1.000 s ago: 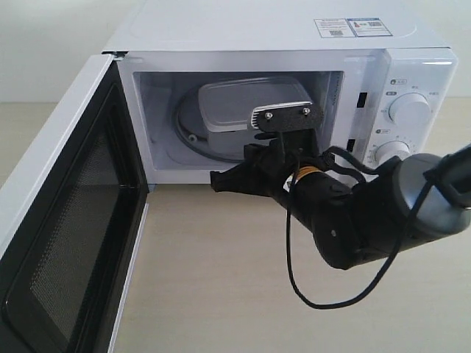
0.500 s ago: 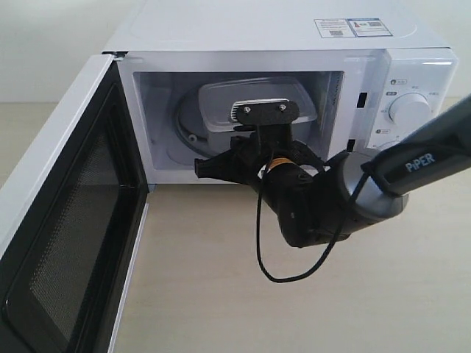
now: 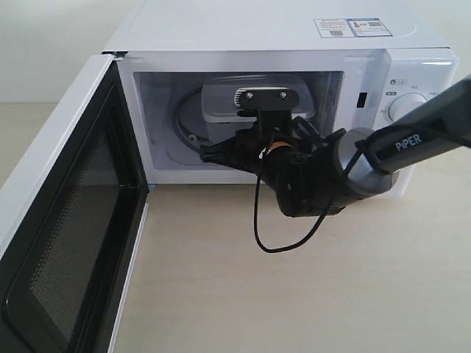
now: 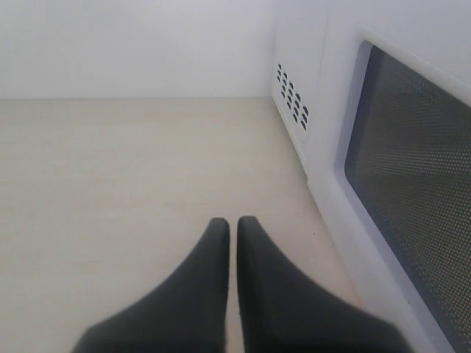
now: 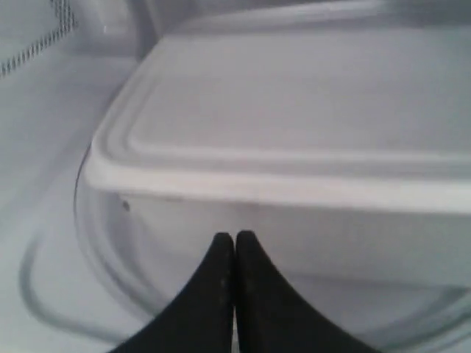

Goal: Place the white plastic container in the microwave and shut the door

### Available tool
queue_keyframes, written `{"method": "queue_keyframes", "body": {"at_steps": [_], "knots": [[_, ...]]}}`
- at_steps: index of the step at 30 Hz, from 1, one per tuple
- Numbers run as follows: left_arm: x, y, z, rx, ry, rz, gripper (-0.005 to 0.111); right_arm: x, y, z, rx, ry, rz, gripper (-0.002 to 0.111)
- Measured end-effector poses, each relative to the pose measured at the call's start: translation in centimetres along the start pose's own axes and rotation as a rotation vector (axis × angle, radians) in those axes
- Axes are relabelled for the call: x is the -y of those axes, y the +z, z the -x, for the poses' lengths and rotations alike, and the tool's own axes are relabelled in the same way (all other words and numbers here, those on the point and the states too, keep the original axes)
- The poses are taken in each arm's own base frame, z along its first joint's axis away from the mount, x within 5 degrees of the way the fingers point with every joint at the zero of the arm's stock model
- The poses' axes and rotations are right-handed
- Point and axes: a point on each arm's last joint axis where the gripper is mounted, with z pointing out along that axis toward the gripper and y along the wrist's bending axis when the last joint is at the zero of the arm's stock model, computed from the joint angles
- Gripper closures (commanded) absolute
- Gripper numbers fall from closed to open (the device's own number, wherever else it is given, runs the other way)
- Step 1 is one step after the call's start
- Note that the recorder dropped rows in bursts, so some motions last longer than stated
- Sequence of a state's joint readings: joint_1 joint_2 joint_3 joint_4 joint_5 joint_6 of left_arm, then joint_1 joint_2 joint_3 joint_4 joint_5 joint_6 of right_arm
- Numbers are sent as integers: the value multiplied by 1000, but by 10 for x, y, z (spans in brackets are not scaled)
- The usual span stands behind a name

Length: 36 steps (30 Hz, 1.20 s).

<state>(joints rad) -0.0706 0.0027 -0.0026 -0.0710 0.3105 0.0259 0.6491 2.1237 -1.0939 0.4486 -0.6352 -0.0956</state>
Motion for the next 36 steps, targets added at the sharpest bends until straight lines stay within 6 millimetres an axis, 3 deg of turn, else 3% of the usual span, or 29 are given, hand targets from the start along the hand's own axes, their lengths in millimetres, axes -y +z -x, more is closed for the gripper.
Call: {"method": "queue_keyframes", "body": {"at_steps": [4, 9, 16, 21, 26, 36], "knots": [[0, 0, 0, 0, 0, 0, 102, -8, -5, -10, -52, -27, 24, 108], [0, 0, 0, 0, 0, 0, 102, -23, -29, -15, -55, -76, 67, 108], [0, 0, 0, 0, 0, 0, 102, -26, -97, -10, -4, -106, 113, 108], [0, 0, 0, 0, 0, 0, 102, 0, -155, -15, 31, -118, 76, 108], [0, 0, 0, 0, 0, 0, 102, 35, -200, -15, 61, -77, -45, 108], [0, 0, 0, 0, 0, 0, 102, 70, -247, 8, 134, -128, -266, 108]]}}
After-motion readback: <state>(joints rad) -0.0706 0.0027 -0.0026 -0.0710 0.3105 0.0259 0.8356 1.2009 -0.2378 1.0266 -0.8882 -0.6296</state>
